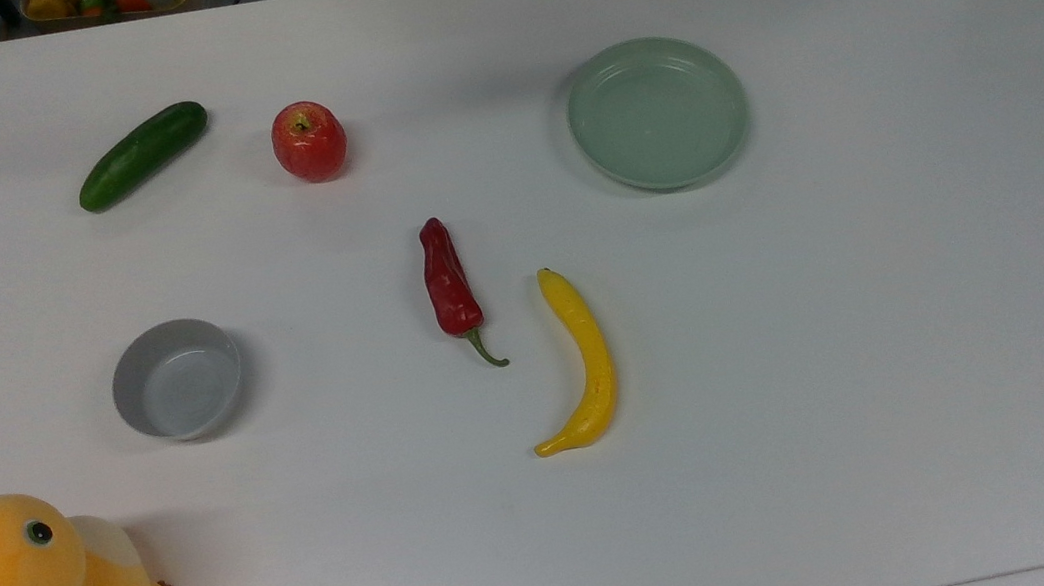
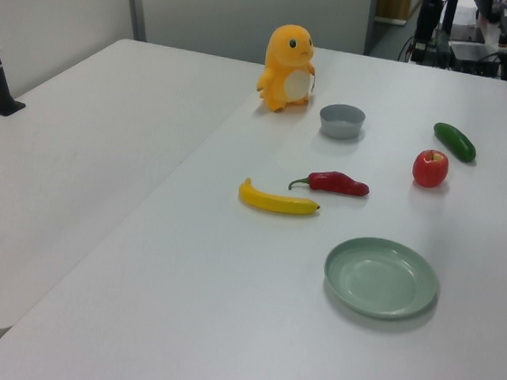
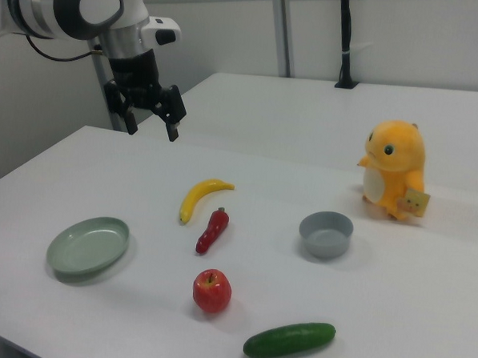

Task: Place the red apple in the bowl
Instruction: 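Move the gripper from rest toward the red apple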

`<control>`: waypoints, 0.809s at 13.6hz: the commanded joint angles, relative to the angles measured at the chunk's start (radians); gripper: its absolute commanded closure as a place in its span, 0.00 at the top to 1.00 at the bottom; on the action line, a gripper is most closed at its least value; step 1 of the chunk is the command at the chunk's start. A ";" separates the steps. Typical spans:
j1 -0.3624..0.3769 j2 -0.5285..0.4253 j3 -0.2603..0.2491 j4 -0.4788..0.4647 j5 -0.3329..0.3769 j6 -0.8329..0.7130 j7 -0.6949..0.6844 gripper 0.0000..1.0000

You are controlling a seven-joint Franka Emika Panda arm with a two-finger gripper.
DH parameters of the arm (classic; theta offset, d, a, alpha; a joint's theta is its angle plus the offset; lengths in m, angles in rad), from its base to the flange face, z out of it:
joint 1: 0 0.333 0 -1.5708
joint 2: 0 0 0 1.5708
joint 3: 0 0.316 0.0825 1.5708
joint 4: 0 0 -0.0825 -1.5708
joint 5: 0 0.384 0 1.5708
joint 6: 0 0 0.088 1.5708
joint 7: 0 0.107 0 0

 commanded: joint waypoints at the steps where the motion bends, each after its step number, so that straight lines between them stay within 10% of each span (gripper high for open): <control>1: 0.004 -0.015 -0.002 -0.015 0.013 -0.023 -0.007 1.00; 6: -0.009 -0.018 -0.002 -0.013 0.011 -0.052 -0.054 1.00; 11: -0.115 -0.026 -0.004 -0.037 -0.004 -0.136 -0.605 0.99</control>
